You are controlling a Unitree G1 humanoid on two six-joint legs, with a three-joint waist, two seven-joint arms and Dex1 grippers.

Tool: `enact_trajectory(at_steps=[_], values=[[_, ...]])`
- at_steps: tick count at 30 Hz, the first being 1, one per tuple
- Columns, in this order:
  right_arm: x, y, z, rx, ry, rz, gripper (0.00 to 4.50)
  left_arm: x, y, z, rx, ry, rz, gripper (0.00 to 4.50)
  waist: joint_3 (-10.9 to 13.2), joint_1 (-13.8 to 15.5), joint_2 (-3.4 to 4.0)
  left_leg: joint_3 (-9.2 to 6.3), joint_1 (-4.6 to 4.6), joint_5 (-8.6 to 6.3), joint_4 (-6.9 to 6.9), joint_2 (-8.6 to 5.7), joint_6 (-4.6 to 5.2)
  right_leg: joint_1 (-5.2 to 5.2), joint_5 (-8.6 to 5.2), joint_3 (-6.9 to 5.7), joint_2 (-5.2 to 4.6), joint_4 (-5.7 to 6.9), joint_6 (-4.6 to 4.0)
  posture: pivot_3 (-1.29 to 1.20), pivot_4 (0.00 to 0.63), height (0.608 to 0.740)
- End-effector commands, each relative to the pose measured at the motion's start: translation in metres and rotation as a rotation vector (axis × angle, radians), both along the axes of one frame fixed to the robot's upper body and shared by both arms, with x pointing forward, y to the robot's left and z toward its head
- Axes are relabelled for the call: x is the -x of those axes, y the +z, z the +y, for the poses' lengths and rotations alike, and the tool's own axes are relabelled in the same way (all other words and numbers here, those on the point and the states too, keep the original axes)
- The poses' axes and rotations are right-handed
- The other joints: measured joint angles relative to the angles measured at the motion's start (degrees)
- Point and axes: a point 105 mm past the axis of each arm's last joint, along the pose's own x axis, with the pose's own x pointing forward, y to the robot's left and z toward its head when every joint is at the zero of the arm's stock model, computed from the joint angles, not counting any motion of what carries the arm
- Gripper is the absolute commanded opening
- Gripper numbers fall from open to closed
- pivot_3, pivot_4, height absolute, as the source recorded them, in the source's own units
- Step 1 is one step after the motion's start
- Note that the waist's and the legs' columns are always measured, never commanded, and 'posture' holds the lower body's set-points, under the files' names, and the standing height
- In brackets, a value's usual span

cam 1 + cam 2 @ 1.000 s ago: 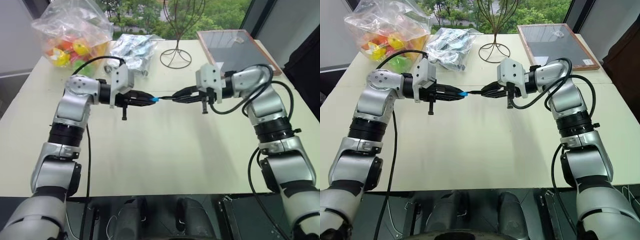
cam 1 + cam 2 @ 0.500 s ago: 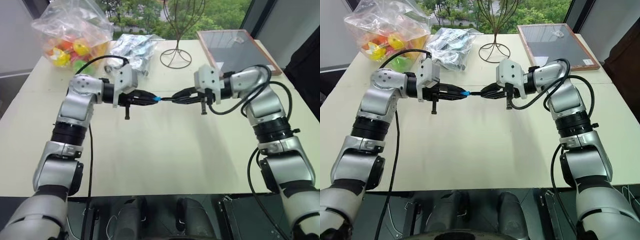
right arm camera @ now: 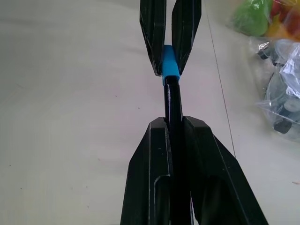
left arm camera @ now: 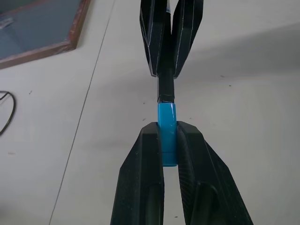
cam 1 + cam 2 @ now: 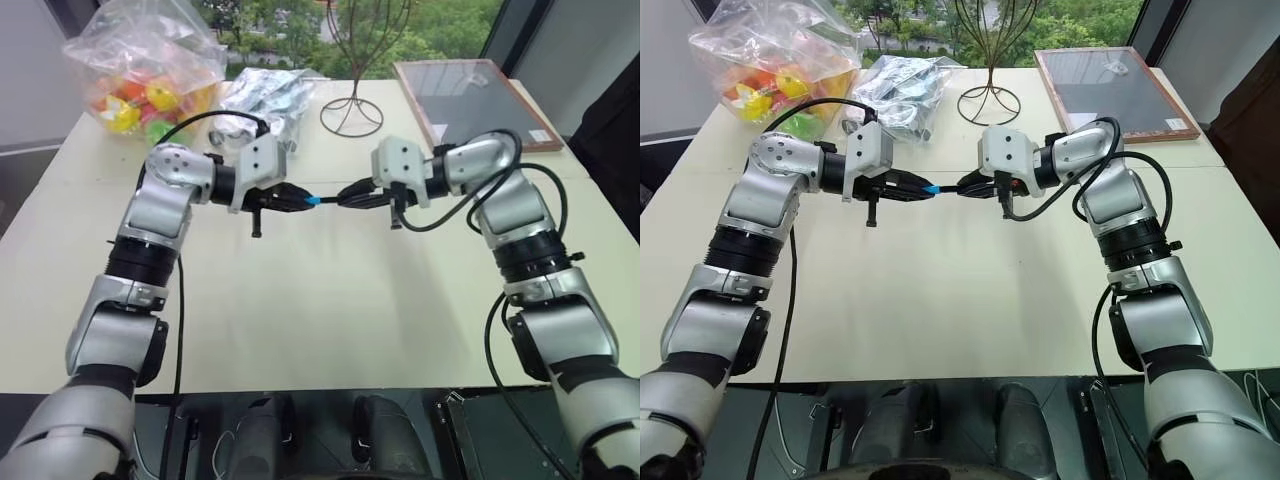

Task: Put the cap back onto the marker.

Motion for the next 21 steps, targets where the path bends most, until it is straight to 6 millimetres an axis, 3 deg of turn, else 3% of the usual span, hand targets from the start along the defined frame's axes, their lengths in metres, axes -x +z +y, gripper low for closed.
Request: enact_trajectory(at_steps=[1,15,21], values=[[0.008,0.028,0.029,-0.068,0.091,-0.104,0.00,0.012,0.012,-0.028,0.015,-0.125,-0.020,0.04,0.00,-0.02,0.00,0.00,0.00,0.00,0.00,0.00,0.00,0.00,0.00,0.00,0.00,0.00,0.00,0.00,0.150,0.740],[0.024,0.039,0.051,-0.041,0.203,-0.232,0.00,0.020,0.006,-0.031,0.021,-0.184,0.092,0.04,0.00,0.02,0.00,0.00,0.00,0.00,0.00,0.00,0.00,0.00,0.00,0.00,0.00,0.05,0.01,0.00,0.150,0.740],[0.026,0.035,0.055,-0.008,0.223,-0.250,0.00,0.023,0.008,-0.032,0.012,-0.184,0.092,0.04,0.00,-0.01,0.00,0.00,0.00,0.00,0.01,0.00,0.00,0.00,-0.01,0.00,0.00,0.20,0.01,0.00,0.150,0.740]])
